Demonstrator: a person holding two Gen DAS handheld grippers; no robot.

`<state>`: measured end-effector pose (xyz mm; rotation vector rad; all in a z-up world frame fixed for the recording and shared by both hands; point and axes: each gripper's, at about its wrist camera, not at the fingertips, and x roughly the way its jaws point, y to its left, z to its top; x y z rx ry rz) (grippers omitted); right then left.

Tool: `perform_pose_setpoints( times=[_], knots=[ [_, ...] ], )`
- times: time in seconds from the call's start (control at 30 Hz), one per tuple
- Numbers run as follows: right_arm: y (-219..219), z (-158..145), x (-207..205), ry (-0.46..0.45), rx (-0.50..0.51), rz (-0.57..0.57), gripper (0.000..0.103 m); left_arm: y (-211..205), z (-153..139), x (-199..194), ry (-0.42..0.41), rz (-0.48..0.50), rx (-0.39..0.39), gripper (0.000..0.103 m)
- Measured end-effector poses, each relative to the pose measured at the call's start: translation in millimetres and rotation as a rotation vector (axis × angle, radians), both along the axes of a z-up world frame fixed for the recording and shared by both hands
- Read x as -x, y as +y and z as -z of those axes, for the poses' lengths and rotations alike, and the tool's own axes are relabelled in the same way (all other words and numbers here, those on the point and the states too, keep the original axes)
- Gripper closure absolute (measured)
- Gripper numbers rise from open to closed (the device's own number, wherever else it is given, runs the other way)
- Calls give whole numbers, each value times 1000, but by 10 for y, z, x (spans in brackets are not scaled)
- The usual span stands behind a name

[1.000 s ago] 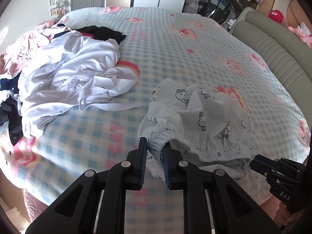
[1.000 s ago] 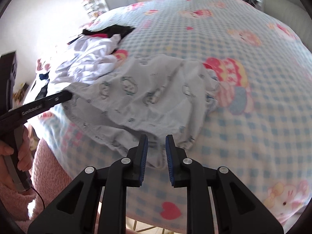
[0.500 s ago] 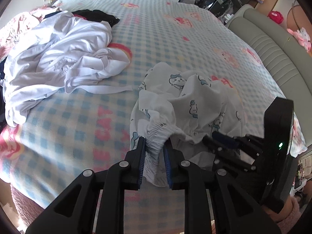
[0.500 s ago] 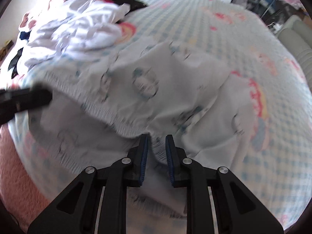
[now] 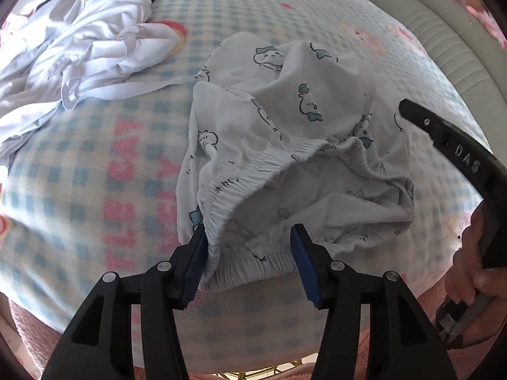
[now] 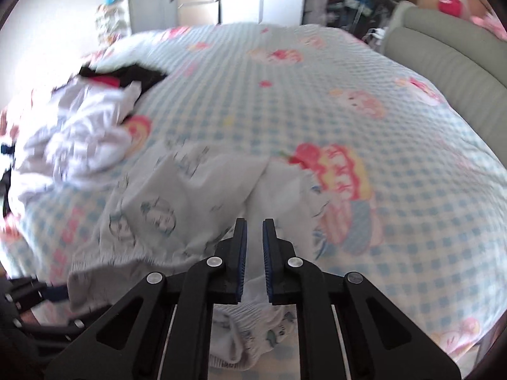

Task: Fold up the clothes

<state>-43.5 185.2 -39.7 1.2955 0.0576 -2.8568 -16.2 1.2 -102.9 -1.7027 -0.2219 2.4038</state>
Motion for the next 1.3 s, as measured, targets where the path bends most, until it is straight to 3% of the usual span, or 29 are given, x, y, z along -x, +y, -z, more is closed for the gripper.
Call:
perform_pose_setpoints(
  times=[0.23, 0.33, 0.4, 0.43, 0.5, 0.6, 0.73, 0.83, 0.93, 1.03, 1.17, 1.3],
  knots=[
    [578, -369, -141, 126, 72, 153, 94, 112, -3, -9, 6, 8, -4, 47],
    [750, -323, -171, 100, 64, 186, 94, 126, -21, -5, 18, 11, -14, 47],
    [826, -237, -189, 63, 80, 186, 94, 131, -37, -2, 28, 11, -21, 53],
    [833, -194, -198, 46, 90, 176, 94, 133, -44, 0, 33, 11, -24, 59],
    [784, -110, -216, 13, 102, 138, 94, 68, -85, 20, 50, -18, -15, 81],
    [660, 4, -219, -38, 120, 68, 94, -46, -203, 80, 101, -49, -10, 90],
    [382, 52, -221, -68, 137, -39, 92, -244, -483, 274, 186, -66, 37, 92],
    [193, 33, -214, -92, 193, -143, 81, -345, -717, 376, 246, -33, 40, 92],
    [-20, 106, -164, -129, 181, -223, 73, -402, -702, 391, 235, -40, 23, 92],
    [-204, 250, -99, -181, 142, -274, 72, -395, -634, 357, 217, -27, 15, 92],
    [-408, 385, -69, -248, 183, -389, 72, -302, -616, 245, 212, 19, -24, 92],
    [-416, 436, -26, -253, 171, -360, 66, -166, -655, 192, 218, 73, -32, 92]
  ],
)
